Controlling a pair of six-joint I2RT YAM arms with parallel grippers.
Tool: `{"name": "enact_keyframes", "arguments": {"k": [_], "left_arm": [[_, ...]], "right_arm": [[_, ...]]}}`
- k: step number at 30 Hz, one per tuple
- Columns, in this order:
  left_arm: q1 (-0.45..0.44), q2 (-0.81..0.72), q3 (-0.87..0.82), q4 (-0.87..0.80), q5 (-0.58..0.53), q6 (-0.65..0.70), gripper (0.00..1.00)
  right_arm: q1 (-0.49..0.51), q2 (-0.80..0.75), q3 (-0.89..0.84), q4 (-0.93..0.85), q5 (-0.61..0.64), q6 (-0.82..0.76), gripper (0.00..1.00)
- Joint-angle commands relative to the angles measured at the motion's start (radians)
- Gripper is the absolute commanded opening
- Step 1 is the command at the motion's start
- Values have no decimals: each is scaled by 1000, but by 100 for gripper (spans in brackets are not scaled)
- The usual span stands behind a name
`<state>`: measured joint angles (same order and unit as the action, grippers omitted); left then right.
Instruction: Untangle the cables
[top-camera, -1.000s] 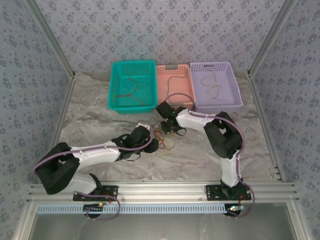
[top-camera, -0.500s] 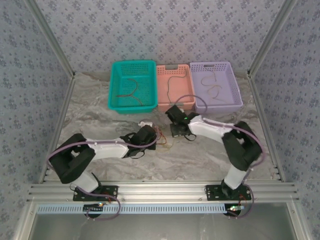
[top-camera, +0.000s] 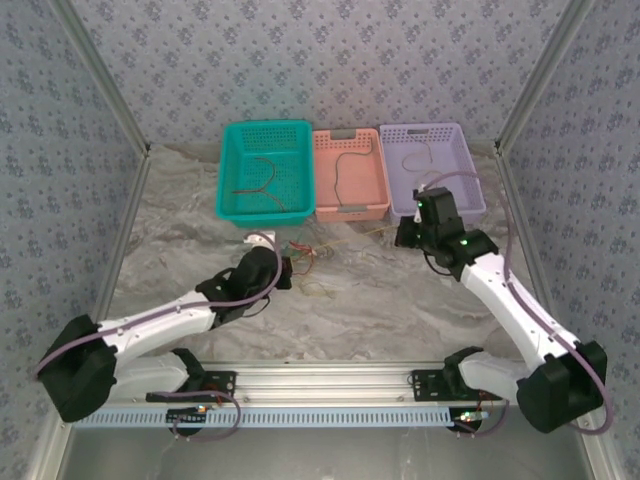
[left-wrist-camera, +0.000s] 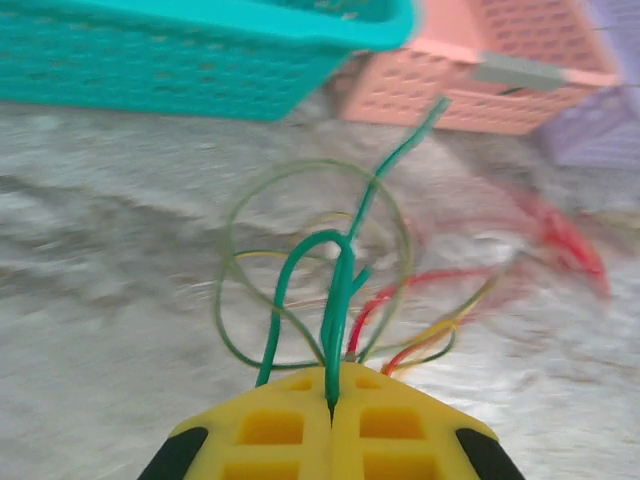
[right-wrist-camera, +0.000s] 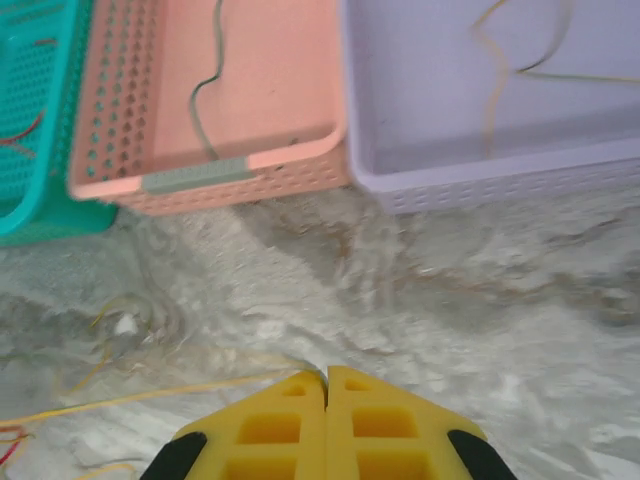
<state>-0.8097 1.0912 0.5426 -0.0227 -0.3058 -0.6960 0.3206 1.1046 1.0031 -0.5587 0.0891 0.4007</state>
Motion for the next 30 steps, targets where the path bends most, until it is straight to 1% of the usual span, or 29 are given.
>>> {"name": "enact_keyframes", "arguments": {"k": [1, 5, 8, 11, 13, 15, 17, 22, 26, 30], "left_arm": [[40, -28, -56, -195, -75, 27, 0], [44, -48, -64, -184, -38, 64, 0], [46, -37, -60, -194, -35, 74, 0], [49, -28, -51, -228, -61, 63, 0], [53, -23, -44, -261, -95, 51, 0], [67, -18, -41, -288, -114, 52, 1], [82, -16, -38, -313, -127, 56, 3], [106, -30, -50, -322, -121, 62, 5], [111, -24, -44, -328, -124, 51, 4], [114, -2, -35, -331, -131, 36, 4]], "right_arm": [[-57, -29, 91, -61, 104, -22, 0], [-61, -25, 151, -78, 89, -30, 0], [-55, -17, 175, -88, 69, -27, 0], [-51, -30, 177, -97, 103, -23, 0], [-68, -41, 180, -112, 114, -19, 0], [-95, -43, 249, -136, 115, -22, 0], [-128, -42, 305, -163, 112, -23, 0], [-229, -28, 499, -200, 42, -33, 0], [-237, 15, 662, -221, 6, -57, 0], [-240, 49, 813, -237, 10, -61, 0]]}}
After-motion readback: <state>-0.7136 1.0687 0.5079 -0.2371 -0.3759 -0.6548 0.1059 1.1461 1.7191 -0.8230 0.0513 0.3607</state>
